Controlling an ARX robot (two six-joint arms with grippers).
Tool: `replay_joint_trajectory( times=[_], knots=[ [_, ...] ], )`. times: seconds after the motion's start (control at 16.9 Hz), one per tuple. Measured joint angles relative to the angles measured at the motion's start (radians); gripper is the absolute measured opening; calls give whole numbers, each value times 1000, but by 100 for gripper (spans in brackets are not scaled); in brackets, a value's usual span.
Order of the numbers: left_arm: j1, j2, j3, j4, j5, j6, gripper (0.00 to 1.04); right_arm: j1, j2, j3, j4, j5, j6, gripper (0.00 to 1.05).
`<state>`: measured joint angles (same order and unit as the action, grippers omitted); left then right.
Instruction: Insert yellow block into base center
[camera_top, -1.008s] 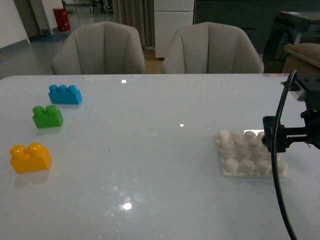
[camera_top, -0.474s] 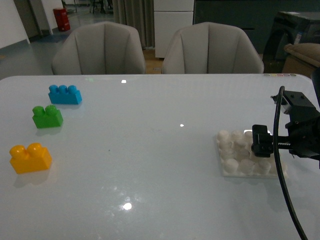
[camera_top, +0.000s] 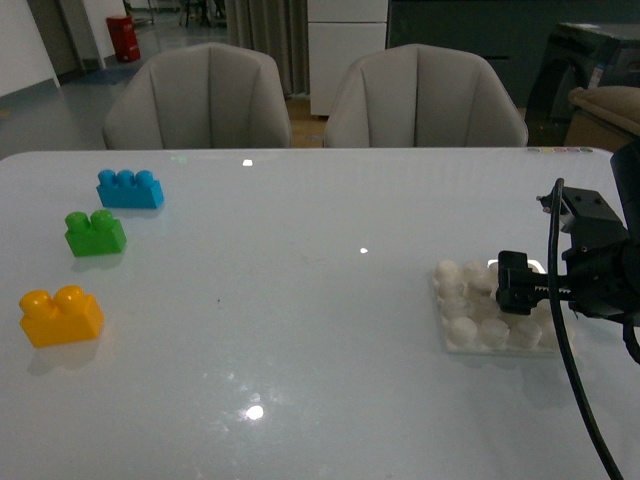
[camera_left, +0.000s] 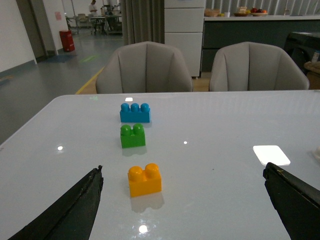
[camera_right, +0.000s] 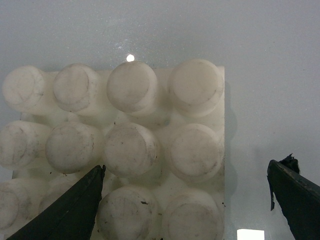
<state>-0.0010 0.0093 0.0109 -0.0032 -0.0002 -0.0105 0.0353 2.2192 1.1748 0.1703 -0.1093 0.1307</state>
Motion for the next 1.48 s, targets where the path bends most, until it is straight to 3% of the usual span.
replay_joint_trajectory(
  times=[0.65, 1.48],
  knots=[
    [0, 0, 0, 0, 0, 0, 98, 124, 20, 3, 56, -25, 32, 98],
    [0, 0, 0, 0, 0, 0, 98, 307, 103, 175, -21, -51, 49, 98]
  ],
)
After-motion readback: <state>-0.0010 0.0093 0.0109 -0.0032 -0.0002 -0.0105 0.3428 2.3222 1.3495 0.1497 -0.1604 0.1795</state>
